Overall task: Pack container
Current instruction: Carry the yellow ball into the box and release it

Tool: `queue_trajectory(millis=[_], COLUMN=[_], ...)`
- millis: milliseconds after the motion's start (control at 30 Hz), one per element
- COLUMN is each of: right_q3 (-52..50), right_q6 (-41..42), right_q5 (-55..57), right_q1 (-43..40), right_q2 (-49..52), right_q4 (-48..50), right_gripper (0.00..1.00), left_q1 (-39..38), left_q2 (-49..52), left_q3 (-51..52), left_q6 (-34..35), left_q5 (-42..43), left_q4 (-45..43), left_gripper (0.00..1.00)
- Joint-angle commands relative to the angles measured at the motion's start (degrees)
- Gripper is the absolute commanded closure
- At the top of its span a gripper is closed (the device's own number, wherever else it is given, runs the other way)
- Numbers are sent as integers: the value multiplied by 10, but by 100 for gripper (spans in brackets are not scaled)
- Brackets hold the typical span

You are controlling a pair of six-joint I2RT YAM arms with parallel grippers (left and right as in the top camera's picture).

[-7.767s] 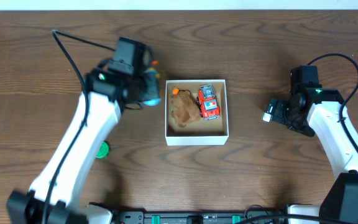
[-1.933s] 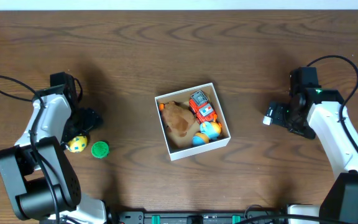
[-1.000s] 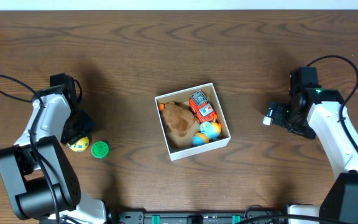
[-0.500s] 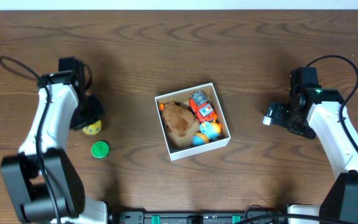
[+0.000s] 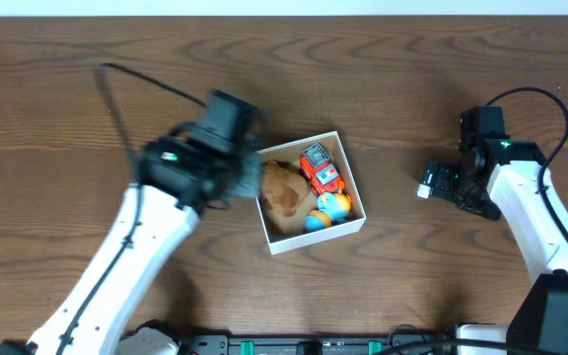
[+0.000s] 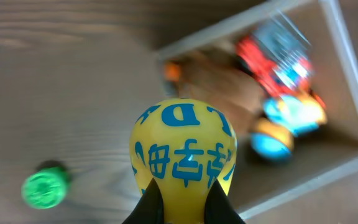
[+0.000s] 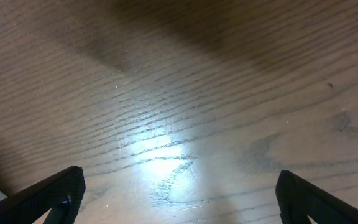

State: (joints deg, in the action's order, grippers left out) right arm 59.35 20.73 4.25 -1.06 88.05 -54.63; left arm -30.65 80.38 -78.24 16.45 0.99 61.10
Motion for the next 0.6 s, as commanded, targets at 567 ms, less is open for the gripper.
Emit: queue_trajectory(millis=[567], right_q3=[-2], right_q6=[-7], right_q5=[-2], right_q1=[-3], right_q2=[-2], right_q4=[-2], right_gripper=[1], left_q1=[-143], left_q2=[139], left_q3=[4], left_q6=[-1], left_q5=[14], left_q4=[6], left_gripper=[94])
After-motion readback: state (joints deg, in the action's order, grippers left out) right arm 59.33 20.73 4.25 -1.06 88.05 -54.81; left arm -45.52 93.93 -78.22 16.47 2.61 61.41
